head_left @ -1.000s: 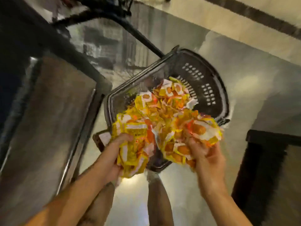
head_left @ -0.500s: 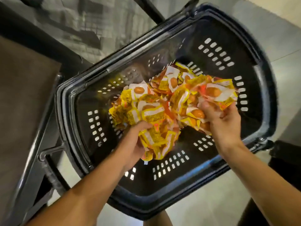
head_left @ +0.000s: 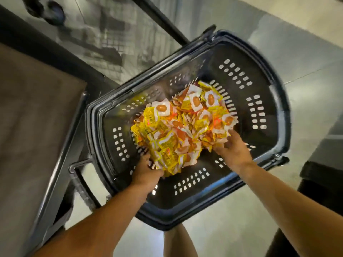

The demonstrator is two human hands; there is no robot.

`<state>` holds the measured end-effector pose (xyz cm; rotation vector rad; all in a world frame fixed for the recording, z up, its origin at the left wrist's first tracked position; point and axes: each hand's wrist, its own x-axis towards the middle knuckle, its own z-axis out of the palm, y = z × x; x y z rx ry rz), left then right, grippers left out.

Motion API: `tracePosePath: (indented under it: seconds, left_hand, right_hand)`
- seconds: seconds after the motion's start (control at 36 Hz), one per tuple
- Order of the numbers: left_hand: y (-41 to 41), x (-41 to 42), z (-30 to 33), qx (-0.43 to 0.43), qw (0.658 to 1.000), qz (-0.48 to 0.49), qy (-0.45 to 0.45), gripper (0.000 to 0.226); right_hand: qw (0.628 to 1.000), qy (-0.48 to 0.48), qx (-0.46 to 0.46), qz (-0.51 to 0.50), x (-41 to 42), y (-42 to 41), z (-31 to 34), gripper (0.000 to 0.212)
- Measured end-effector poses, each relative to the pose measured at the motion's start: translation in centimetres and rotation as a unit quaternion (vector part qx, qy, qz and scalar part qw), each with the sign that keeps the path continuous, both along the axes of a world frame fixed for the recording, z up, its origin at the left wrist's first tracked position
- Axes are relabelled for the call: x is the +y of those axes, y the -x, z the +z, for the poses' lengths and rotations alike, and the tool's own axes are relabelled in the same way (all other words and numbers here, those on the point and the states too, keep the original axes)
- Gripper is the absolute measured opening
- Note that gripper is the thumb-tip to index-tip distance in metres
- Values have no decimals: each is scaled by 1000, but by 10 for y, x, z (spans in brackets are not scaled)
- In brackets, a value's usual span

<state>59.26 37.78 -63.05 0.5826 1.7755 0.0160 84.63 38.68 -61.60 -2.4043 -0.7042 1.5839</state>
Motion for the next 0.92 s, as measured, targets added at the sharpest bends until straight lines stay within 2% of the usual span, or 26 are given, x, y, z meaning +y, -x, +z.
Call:
tracePosePath:
  seconds: [0.06, 0.17, 0.25, 0.31, 0.39, 0.44, 0.5, 0.58, 0.75, 0.83, 0.92]
  left_hand:
    - [9, 0, 26, 1, 999, -47, 1, 59]
    - [29, 5, 105, -13, 989, -147, -1, 58]
    - [42, 11, 180, -11, 975, -222, -28, 58]
    - [48, 16, 232, -4, 961, -269, -56, 57]
    - [56, 24, 305, 5, 929, -352, -117, 55]
    - [59, 30, 351, 5, 902, -405, -151, 56]
    - [60, 34, 394, 0, 881, -431, -198, 55]
    - [64, 29, 450, -9, 858, -427, -284, 53]
    - [89, -28, 521, 11, 837, -360, -412, 54]
    - [111, -68, 534, 30, 845, -329, -420, 55]
    - [136, -109, 542, 66, 860, -289, -416, 53]
  right_hand:
    - [1000, 12, 12, 24, -10, 6, 26, 62]
    - [997, 23, 43, 61, -32, 20, 93, 41]
    - [996, 46, 68, 30, -41, 28, 156, 55]
    - [996, 23, 73, 34, -41, 33, 201, 54]
    - [997, -32, 48, 48, -37, 43, 268, 33]
    - [993, -74, 40, 84, -33, 53, 315, 30]
    - [983, -121, 42, 135, -30, 60, 359, 42]
    - [970, -185, 33, 156, -29, 68, 420, 52]
    - [921, -323, 40, 215, -64, 81, 489, 47]
    - [898, -351, 58, 257, -85, 84, 502, 50]
    - [889, -340, 80, 296, -98, 87, 509, 53]
